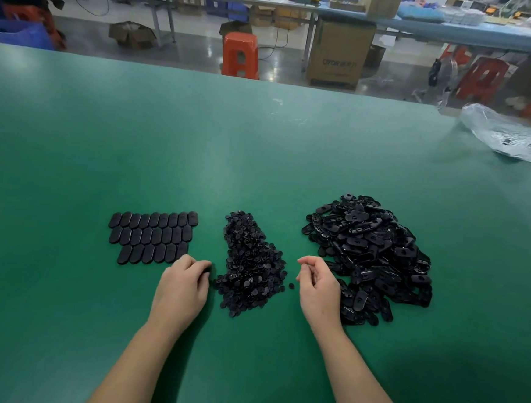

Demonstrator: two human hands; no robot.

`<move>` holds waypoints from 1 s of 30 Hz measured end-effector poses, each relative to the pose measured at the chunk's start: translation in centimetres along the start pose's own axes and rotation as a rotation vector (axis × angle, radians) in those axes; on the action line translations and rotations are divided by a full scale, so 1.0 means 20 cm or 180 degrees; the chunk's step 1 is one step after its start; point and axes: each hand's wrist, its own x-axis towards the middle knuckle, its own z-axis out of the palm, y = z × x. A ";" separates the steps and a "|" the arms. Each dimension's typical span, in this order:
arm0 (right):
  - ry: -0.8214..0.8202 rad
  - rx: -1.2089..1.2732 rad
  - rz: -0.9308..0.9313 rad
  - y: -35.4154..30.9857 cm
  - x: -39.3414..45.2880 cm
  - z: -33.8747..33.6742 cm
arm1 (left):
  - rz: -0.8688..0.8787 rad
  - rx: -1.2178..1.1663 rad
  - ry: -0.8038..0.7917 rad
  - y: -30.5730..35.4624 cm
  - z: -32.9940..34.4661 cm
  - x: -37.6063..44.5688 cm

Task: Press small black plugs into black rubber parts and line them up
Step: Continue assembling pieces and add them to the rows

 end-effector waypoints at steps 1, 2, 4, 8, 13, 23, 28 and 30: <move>-0.0001 -0.0006 0.0004 0.00 0.00 0.00 | -0.0003 0.0014 0.0032 0.02 0.01 0.00; -0.0001 -0.0016 0.0005 0.00 0.00 0.00 | -0.0014 0.0020 0.0045 0.04 0.02 0.00; -0.0001 -0.0034 0.0006 0.00 0.00 0.00 | -0.0023 0.0006 0.0045 0.07 0.04 0.01; -0.0004 -0.0060 -0.0005 0.00 0.00 0.00 | -0.0071 -0.0097 0.0083 0.07 0.05 0.02; -0.0007 -0.0082 -0.0006 0.00 0.00 0.00 | -0.0060 -0.0063 0.0094 0.07 0.05 0.02; -0.0082 -0.0259 -0.0103 -0.01 0.00 0.00 | -0.0068 0.0005 0.0256 0.09 0.04 0.06; 0.0101 -0.0554 -0.0293 -0.02 0.05 -0.10 | -0.0094 -0.0273 0.0371 0.09 0.04 0.04; 0.0033 -0.1635 -0.0515 -0.04 0.10 -0.17 | -0.0069 -0.0322 0.0406 0.09 0.04 0.04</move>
